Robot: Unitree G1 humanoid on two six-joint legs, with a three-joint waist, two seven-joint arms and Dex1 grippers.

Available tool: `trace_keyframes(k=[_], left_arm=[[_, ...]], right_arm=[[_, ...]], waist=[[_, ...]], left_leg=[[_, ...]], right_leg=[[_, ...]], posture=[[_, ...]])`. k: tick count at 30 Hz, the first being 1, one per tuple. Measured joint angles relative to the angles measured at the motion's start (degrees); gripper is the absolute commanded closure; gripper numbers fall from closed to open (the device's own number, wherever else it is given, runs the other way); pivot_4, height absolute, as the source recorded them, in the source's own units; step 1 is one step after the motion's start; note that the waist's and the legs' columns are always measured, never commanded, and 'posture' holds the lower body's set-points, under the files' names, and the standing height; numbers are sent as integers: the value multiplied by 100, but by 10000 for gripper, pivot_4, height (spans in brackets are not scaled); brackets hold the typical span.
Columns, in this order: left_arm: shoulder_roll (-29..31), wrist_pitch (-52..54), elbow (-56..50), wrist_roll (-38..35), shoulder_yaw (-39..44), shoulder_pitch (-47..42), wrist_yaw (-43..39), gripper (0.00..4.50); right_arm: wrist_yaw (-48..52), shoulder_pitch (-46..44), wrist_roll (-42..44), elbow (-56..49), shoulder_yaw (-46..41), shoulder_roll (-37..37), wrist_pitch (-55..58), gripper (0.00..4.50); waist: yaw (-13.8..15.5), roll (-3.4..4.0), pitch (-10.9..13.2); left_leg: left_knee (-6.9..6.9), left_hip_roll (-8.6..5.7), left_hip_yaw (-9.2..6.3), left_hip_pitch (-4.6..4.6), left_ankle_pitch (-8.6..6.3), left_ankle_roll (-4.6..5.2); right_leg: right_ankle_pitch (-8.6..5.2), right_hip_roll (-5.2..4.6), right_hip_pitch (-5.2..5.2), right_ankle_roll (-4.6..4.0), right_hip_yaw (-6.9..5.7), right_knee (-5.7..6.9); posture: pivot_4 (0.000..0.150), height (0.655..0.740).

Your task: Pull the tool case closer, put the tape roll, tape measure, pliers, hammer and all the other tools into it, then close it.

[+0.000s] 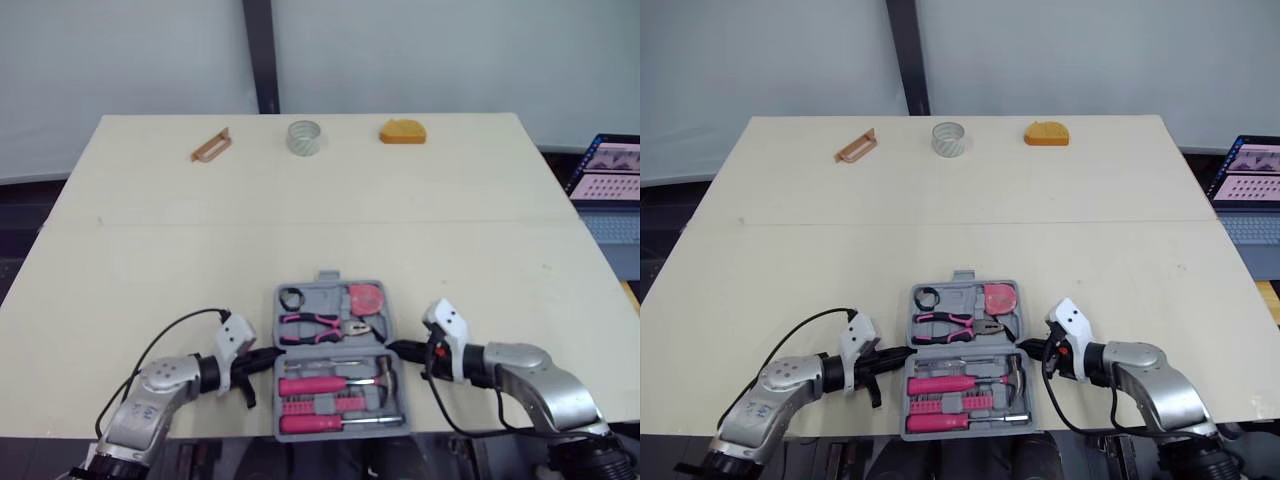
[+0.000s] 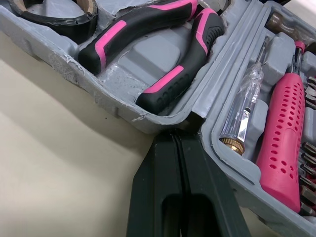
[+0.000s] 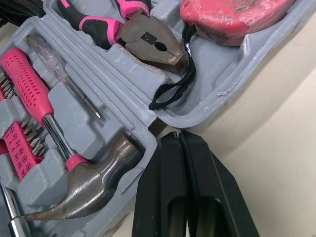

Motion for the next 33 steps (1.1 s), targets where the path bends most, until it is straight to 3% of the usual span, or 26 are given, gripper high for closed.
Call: trace_keyframes(k=[33], left_arm=[[-43,45,-17,10,-32,-35,104,45000]], right_arm=[[-17,5,-10,0,2,23,3,43994]], waist=[[-27,2,-1]], left_leg=[[-3,1,0,1,0,0]], right_leg=[[0,0,-1,0,0,-1]], posture=[[1500,7400]])
